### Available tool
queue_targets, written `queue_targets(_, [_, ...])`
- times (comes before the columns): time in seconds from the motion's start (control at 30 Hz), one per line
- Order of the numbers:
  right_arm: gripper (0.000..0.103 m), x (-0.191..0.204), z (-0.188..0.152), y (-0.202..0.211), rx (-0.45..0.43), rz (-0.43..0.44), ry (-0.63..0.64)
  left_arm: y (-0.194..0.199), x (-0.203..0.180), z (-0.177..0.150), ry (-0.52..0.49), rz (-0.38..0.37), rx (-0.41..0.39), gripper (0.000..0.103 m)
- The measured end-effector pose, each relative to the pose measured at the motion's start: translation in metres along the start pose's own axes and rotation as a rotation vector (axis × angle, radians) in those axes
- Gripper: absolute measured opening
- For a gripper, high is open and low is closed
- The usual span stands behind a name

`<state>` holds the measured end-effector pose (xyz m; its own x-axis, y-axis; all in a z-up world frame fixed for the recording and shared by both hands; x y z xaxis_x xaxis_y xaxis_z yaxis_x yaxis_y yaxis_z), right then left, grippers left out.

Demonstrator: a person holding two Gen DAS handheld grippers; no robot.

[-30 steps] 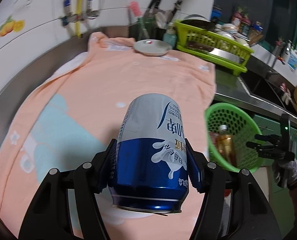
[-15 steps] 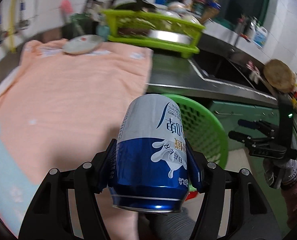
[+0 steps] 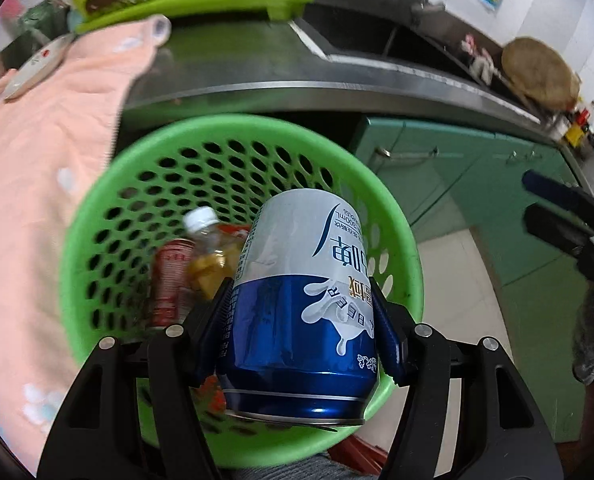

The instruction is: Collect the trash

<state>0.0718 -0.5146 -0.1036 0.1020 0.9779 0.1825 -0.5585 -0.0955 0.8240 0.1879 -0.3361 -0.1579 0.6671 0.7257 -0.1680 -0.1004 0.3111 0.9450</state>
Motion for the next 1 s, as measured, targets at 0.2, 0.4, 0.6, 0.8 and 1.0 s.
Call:
queue_targets(0.2, [0.074, -0.012, -0.007, 0.003, -0.009, 0.006, -0.020, -0.027, -0.010, 0.007, -0.006, -0.001, 0.055, 0.062])
queue_targets(0.4, [0.074, -0.012, -0.012, 0.000, -0.005, 0.014, -0.026, -0.047, -0.010, 0.009, 0.006, 0.002, 0.095, 0.063])
queue_targets(0.6, [0.074, -0.008, -0.014, -0.004, 0.006, 0.023, -0.024, -0.063, -0.008, 0.010, 0.018, 0.005, 0.125, 0.063])
queue_targets(0.8, [0.074, -0.005, -0.016, -0.002, 0.001, 0.037, -0.034, -0.074, -0.012, 0.014, 0.030, -0.015, 0.131, 0.064])
queue_targets(1.0, [0.074, 0.000, -0.018, 0.002, -0.004, 0.032, -0.031, -0.072, -0.015, 0.012, 0.024, -0.030, 0.114, 0.073])
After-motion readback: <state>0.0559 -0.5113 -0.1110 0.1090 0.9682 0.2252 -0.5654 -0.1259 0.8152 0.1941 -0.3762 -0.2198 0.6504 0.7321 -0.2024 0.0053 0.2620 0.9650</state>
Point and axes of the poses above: each gripper's, at about its wrist camera, not at the fingertips, and y roughly against the way its jaws point, x to its left, z to its top, the point moved 2 cm from there along -y, roughly the way its jaws point, and after that the axes turned 13 degrees about x, right-handed, at the moved point
